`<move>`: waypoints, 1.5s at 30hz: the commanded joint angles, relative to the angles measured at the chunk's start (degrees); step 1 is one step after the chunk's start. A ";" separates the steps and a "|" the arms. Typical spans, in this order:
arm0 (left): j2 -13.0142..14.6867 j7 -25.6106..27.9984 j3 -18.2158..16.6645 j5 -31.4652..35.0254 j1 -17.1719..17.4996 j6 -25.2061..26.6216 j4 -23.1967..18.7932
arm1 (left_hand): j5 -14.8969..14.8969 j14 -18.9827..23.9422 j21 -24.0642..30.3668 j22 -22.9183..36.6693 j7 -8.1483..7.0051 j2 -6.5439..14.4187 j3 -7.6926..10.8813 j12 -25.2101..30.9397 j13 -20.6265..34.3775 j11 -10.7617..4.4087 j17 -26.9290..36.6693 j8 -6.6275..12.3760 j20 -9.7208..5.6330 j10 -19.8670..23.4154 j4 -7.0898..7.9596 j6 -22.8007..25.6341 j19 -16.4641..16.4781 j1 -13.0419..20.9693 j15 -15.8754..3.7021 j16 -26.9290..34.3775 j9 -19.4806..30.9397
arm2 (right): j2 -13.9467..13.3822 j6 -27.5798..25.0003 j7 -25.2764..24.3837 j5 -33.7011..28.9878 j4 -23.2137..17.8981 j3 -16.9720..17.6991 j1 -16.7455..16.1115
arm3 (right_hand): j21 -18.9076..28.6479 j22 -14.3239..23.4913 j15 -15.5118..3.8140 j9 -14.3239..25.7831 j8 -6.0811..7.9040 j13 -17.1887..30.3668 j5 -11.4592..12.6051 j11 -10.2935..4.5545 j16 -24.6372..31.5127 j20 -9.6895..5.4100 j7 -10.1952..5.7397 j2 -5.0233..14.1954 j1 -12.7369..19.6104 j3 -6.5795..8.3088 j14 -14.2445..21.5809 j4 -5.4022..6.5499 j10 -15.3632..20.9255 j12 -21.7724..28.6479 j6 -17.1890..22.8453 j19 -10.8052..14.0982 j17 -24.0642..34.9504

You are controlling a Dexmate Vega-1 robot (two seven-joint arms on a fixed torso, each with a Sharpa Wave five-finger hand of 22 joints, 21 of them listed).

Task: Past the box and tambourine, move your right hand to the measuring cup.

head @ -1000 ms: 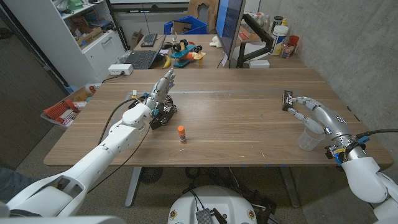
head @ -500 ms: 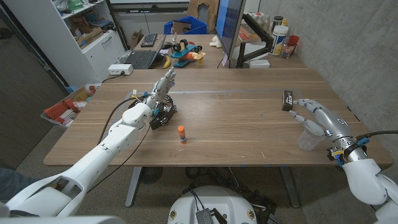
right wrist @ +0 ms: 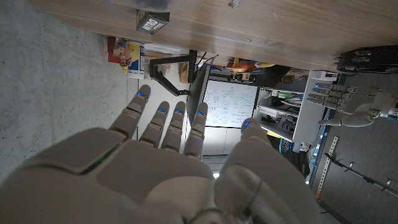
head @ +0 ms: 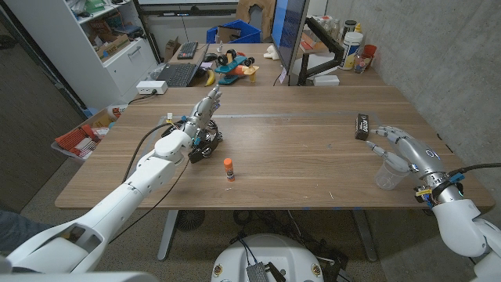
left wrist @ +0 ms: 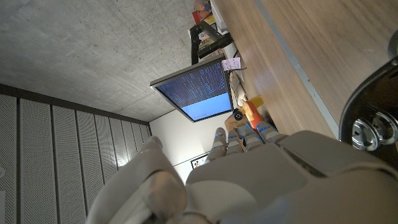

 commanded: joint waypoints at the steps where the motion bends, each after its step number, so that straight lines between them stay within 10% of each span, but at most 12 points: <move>1: 0.35 0.57 -0.35 0.06 0.23 0.54 -0.60 | -0.32 -0.12 -0.40 0.17 0.32 0.42 -0.19 0.15 0.12 0.45 0.16 0.20 0.29 -0.18 -0.11 0.41 -3.01 0.16 0.50 -0.04 0.16 | -1.32 -3.16 -0.26 -0.62 -0.01 -0.96 -0.43 | -0.06 0.30 0.80 0.17 0.18 0.36 0.41 -0.22 0.15 0.47 -0.08 -0.61 0.30 0.12 0.23 -0.31 0.41 -0.15 0.81 0.39 0.09; 45: -1.19 -0.76 0.76 0.31 -1.70 0.02 2.92 | -0.39 -0.39 -1.36 0.24 0.29 0.75 -0.35 0.12 0.12 0.44 0.17 0.27 0.65 -0.22 -0.27 1.09 -2.86 0.06 0.65 -0.15 0.18 | -4.16 -8.72 0.32 -3.01 -2.16 -1.81 -2.81 | 0.02 0.37 0.76 0.14 -0.07 0.48 1.61 -0.49 0.86 1.78 -0.42 -1.14 0.21 -0.02 2.71 -0.93 1.92 0.12 2.57 2.51 0.12</move>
